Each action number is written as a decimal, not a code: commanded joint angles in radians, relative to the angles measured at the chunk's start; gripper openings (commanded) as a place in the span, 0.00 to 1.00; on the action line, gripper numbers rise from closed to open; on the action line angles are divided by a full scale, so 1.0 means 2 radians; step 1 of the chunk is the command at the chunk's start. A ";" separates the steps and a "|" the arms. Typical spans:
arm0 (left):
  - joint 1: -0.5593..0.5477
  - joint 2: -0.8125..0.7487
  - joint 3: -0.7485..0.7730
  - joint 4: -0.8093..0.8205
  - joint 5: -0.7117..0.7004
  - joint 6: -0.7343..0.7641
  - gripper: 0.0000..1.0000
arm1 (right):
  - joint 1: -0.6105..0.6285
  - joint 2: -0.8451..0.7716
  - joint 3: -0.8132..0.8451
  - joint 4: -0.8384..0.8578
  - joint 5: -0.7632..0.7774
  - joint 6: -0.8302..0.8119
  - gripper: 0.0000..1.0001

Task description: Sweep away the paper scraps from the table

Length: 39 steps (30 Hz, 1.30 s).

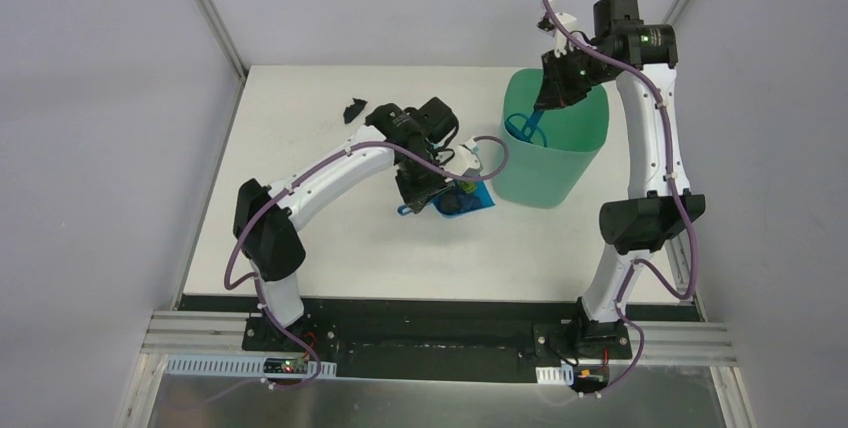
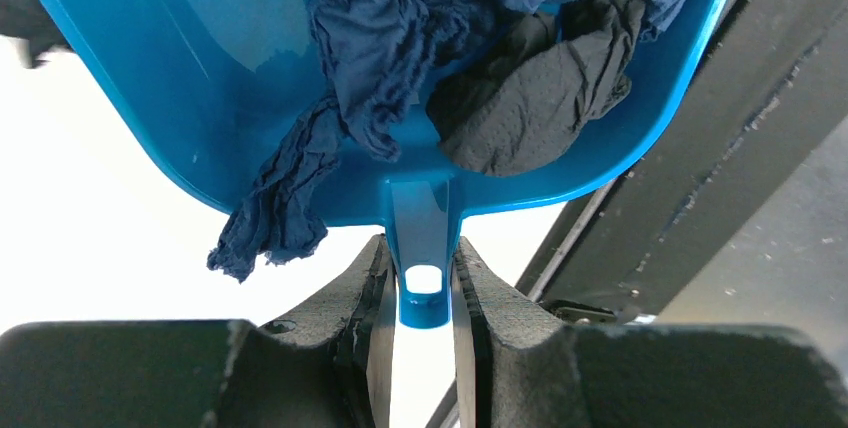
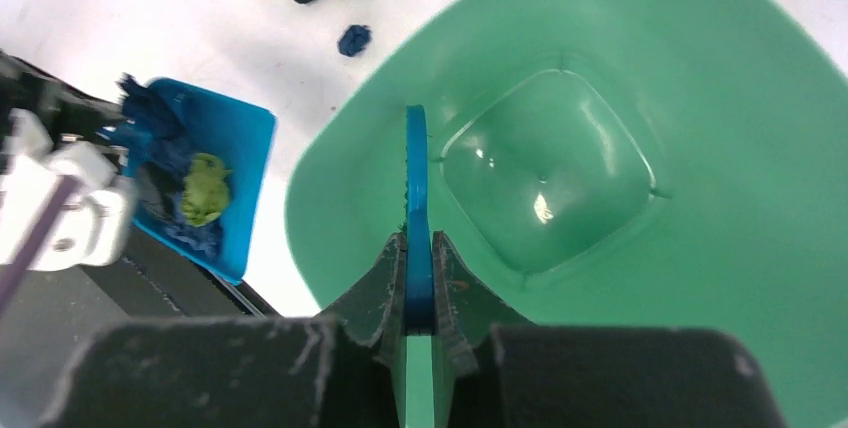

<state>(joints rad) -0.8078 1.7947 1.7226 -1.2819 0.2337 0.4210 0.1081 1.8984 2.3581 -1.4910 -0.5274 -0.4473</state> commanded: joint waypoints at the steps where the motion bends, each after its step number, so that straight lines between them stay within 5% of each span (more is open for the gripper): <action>1: 0.012 -0.028 0.061 0.008 -0.044 0.014 0.00 | -0.008 -0.029 0.006 0.024 0.063 0.006 0.00; 13: 0.021 0.046 0.226 -0.033 -0.036 0.026 0.00 | -0.117 -0.149 0.000 0.064 0.076 0.029 0.00; 20: 0.024 0.097 0.321 -0.067 -0.021 0.017 0.00 | -0.150 -0.261 -0.214 0.239 0.296 0.035 0.00; 29: 0.023 0.143 0.407 -0.044 -0.041 -0.001 0.00 | -0.236 -0.304 -0.439 0.319 0.296 0.035 0.00; 39: 0.024 0.206 0.496 0.007 -0.110 -0.005 0.00 | -0.241 -0.296 -0.545 0.317 0.296 0.035 0.00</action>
<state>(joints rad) -0.7704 2.1681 2.6270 -1.3525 0.1013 0.4282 -0.3695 1.3243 1.3022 -0.9085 0.0463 -0.3893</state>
